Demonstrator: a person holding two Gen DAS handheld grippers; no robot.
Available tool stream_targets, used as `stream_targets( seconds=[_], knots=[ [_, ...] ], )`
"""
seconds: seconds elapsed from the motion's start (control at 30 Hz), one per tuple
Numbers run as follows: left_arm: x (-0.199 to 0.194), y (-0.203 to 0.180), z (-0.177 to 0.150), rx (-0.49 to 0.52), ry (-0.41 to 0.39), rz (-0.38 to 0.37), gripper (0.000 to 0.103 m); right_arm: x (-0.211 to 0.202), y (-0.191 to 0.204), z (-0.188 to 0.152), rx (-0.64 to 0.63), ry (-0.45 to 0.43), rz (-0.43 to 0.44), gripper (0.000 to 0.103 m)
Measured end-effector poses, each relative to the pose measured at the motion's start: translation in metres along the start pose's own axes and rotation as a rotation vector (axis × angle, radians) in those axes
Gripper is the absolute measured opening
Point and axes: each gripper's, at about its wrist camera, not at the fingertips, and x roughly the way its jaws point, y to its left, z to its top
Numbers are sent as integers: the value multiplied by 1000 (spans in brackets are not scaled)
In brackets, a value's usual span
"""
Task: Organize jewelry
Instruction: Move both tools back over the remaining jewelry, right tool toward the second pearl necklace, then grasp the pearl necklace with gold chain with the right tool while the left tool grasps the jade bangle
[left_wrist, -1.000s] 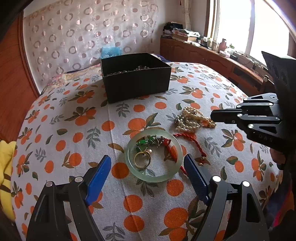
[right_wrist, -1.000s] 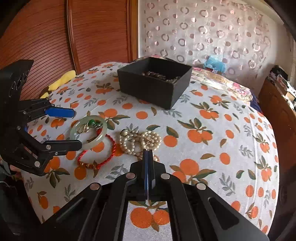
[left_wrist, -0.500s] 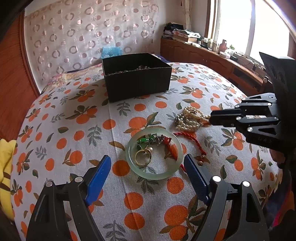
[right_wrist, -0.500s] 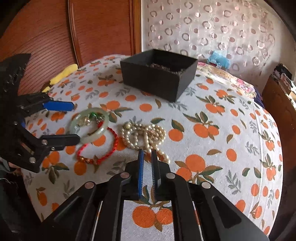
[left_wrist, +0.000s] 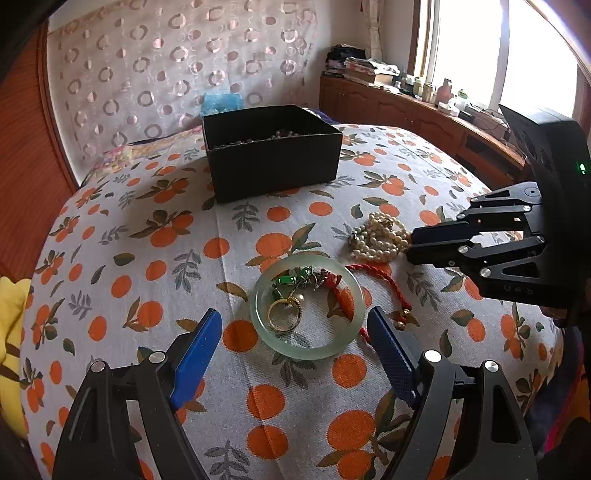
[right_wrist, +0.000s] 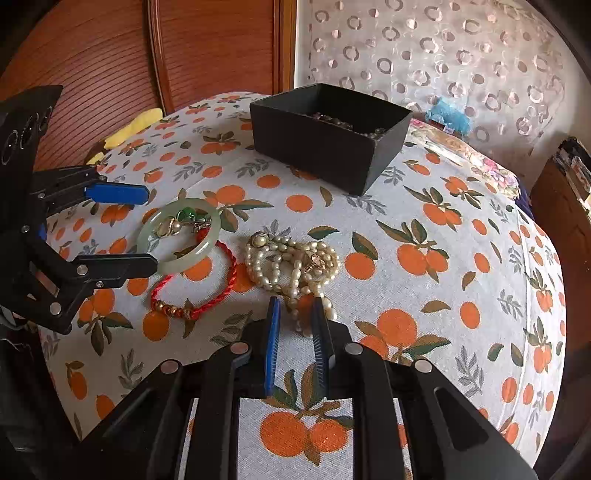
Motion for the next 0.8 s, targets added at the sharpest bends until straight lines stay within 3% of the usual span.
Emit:
stream_targets(
  seconds=[0.1,0.13,0.33,0.6,0.7,0.8],
  knots=[
    [3,-3,3,13,7,-9,78,2,0,4,4,4,-2,16],
    [3,-3,5,14,12,-14,78,3,0,5,4,1,-1,6],
    [15,-4,13,16,48,-23,79,2,1,4,5,-14,-17,6],
    [22,-7,14,16,56,-12,78,-24,-2,6,34,-107,-24,6],
    [22,-6,15,16,46,4,69,-37,-3,10,41,-142,-32,6],
    [21,-4,15,8,45,-5,69,-48,-6,13,50,-169,-40,6]
  ],
)
